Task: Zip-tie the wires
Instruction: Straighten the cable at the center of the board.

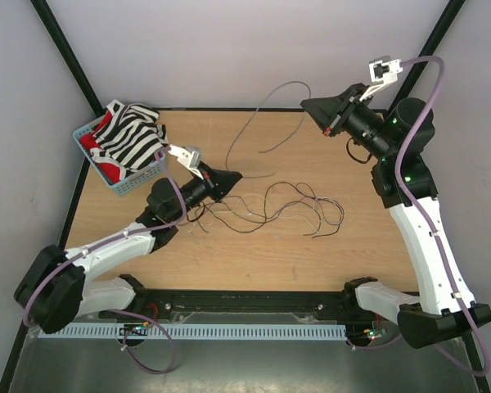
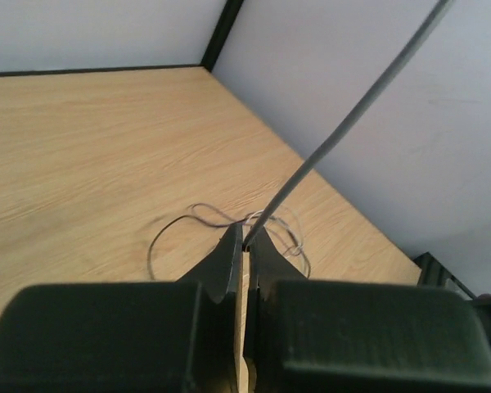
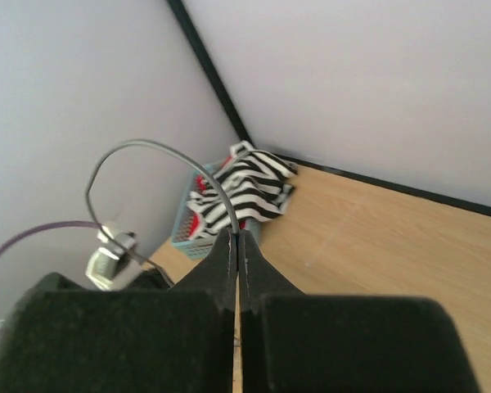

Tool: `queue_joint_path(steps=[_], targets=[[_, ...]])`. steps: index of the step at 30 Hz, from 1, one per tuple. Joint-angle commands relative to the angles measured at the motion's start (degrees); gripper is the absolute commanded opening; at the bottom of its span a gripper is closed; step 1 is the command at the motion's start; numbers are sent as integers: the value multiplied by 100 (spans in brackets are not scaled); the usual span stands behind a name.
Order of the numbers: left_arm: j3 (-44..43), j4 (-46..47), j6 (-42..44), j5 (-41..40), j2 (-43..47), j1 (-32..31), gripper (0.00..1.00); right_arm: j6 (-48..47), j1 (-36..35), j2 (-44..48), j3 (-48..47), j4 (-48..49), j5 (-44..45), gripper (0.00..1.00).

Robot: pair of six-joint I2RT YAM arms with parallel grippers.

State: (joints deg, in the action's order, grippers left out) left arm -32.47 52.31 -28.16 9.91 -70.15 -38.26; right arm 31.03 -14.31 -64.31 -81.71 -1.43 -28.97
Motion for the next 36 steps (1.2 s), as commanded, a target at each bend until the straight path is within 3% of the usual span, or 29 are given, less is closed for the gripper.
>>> queue_joint_path(steps=[1, 8, 13, 18, 25, 31, 36], targets=[[111, -1046, 272, 290, 670, 346, 0, -908, 20, 57, -50, -992, 871, 0], [-36, -2081, 437, 705, 1354, 1101, 0, -1059, 17, 34, 286, -1069, 790, 0], [-1297, -4887, 1439, 977, 1576, 1410, 0, -1687, 18, 103, 514, -1817, 1604, 0], [-2584, -7642, 2396, 1091, 1021, 1559, 0, -2289, 11, 29, 1130, -2641, 2331, 0], [-3485, -9288, 2754, 1935, 250, 2277, 0, -2681, -8, 126, 2077, -2872, 3234, 0], [-4452, -10798, 3488, 1775, -606, 2302, 0, -2831, -16, -15, 2475, -2893, 3737, 0], [-5026, -11609, 3897, 1157, -1319, 2270, 0, -2859, -82, -269, 2579, -2942, 3549, 0]])
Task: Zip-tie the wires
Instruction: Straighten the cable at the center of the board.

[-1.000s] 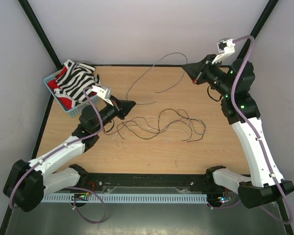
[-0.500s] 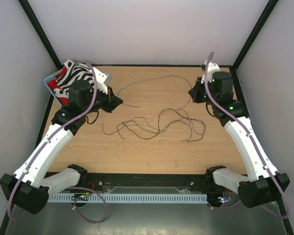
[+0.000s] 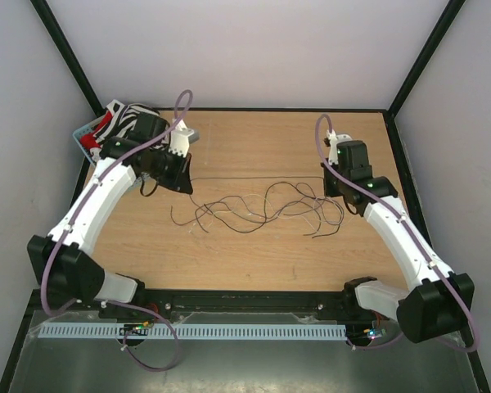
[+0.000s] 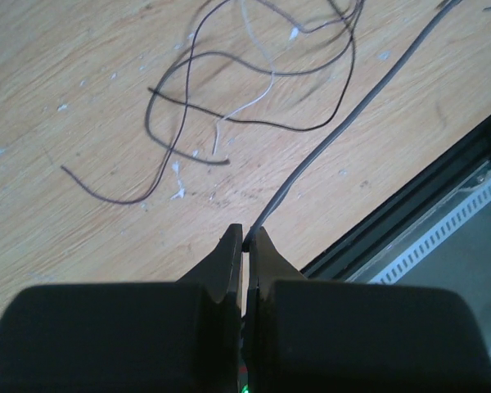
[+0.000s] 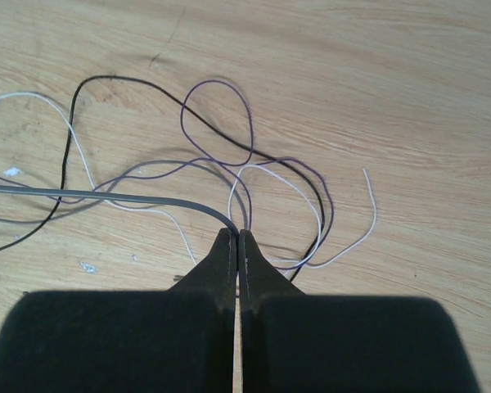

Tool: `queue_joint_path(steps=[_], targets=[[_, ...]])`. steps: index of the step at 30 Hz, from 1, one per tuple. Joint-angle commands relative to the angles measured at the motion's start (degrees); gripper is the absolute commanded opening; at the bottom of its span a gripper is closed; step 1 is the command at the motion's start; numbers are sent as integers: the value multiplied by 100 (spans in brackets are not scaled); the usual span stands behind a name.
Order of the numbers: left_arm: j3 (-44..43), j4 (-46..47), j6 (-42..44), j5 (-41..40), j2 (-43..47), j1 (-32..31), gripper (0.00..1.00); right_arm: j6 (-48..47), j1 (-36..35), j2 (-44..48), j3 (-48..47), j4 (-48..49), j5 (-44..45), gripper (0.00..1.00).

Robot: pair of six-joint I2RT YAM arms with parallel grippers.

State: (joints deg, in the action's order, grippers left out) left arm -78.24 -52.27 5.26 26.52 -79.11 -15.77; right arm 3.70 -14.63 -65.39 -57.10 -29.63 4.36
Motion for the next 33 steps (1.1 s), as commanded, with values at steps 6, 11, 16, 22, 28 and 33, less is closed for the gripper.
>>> queue_joint_path(steps=[6, 11, 16, 22, 28, 33], targets=[[-772, -1457, 748, -888, -1105, -18, 0, -157, -158, -640, 340, -67, 74, 0], [-916, -1580, 836, -1351, -1800, -255, 0, -142, -213, -1022, 406, 69, 144, 0], [-1096, -1635, 915, -1517, -2445, -398, 0, -118, -256, -1452, 363, 190, 197, 0], [-1202, -1657, 935, -1897, -3034, -512, 0, -159, -285, -1965, 354, 290, 325, 0], [-1241, -1631, 901, -1915, -3458, -597, 0, -132, -286, -2289, 276, 386, 330, 0], [-1264, -1532, 840, -1853, -3767, -658, 0, -86, -286, -2470, 275, 489, 377, 0]])
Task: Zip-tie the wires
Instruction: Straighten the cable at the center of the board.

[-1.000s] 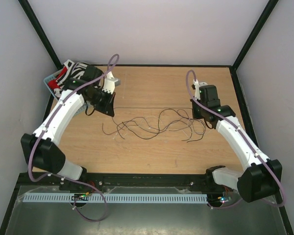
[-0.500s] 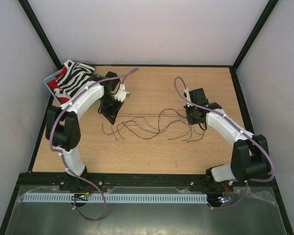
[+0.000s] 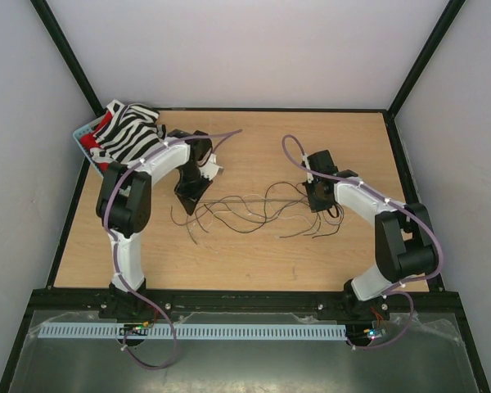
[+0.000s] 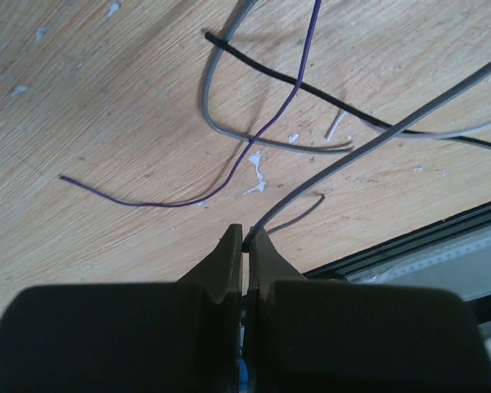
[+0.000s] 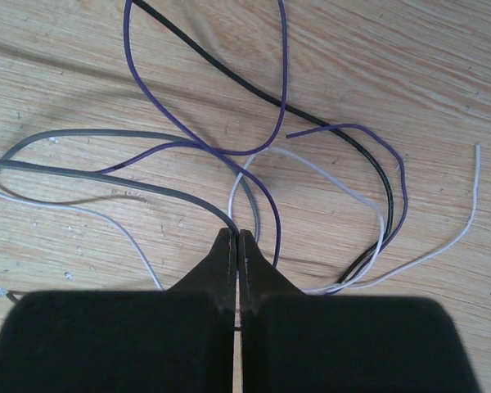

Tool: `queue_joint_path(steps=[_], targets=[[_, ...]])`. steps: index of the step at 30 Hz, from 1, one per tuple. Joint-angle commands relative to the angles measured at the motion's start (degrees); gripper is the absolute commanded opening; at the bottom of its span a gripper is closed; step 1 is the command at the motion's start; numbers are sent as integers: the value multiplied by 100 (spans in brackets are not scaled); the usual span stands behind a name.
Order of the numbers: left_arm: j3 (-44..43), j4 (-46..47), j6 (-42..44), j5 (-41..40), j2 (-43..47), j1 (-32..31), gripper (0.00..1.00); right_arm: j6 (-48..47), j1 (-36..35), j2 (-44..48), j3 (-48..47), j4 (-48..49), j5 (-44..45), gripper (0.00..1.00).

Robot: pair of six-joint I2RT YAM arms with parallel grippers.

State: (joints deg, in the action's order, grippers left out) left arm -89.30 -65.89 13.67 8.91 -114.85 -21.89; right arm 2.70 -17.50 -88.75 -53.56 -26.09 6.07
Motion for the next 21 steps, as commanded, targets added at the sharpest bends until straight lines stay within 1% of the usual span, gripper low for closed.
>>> queue_joint_path(steps=[1, 5, 21], targets=[[-155, -146, 3, -79, -256, -62, 0, 31, 3, -160, -64, 168, 204, 0], [-122, -46, -37, -21, -471, -117, 0, 55, 1, -307, 18, 342, 134, 0], [-21, 266, -241, -223, -890, -403, 0, 55, 1, -859, 199, 649, 155, 0]])
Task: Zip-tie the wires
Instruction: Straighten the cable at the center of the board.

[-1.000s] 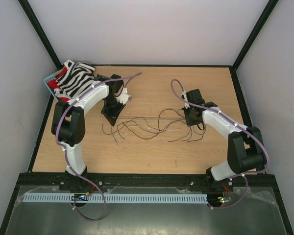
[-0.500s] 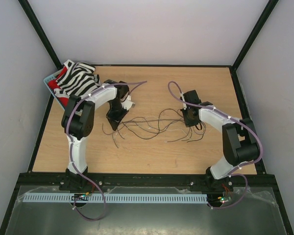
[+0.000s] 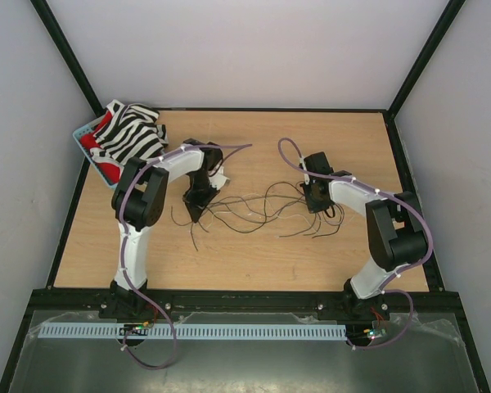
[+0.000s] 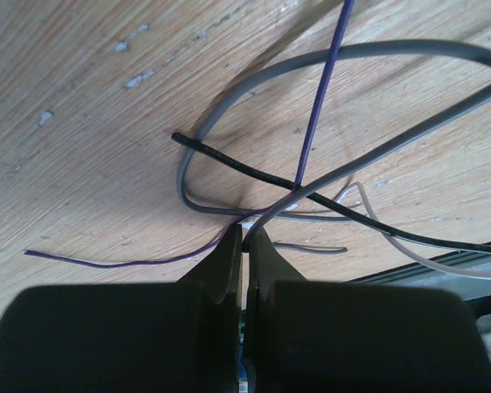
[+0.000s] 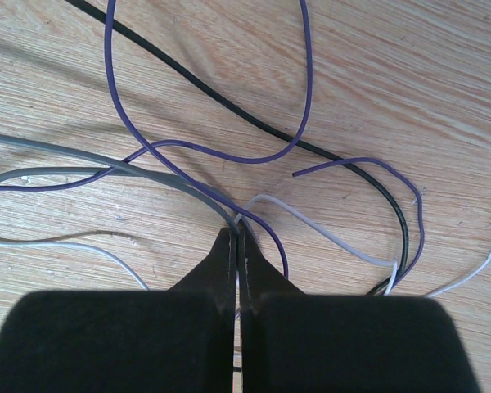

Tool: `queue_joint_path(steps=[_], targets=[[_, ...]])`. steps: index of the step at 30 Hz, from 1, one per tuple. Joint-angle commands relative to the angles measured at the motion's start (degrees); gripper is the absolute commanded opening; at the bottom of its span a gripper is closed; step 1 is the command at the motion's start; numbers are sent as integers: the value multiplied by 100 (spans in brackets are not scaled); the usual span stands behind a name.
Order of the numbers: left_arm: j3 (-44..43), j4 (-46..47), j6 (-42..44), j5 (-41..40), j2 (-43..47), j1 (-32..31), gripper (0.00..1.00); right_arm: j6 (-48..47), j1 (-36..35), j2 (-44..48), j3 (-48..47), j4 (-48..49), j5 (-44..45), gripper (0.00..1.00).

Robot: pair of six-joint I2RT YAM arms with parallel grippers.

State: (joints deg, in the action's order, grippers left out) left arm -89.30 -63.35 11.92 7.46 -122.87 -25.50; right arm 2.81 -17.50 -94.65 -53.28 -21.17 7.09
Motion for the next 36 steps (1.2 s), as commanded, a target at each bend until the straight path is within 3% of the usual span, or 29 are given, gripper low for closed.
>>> queue_joint_path(steps=[1, 6, 12, 22, 36], targets=[[-4, 20, -77, -84, -89, -46, 0, 44, 1, -273, 166, 157, 35, 0], [48, 68, -111, -136, 10, -36, 0, 61, 5, -32, 142, 157, -74, 0], [74, 77, -140, -254, 182, -38, 0, 66, 1, 368, 119, 125, -288, 21], [96, 78, -154, -354, 449, -26, 3, 44, 7, 949, -97, -239, -372, 38], [56, 77, -158, -409, 766, 13, 31, 139, 7, 1615, -193, -318, -850, 57]])
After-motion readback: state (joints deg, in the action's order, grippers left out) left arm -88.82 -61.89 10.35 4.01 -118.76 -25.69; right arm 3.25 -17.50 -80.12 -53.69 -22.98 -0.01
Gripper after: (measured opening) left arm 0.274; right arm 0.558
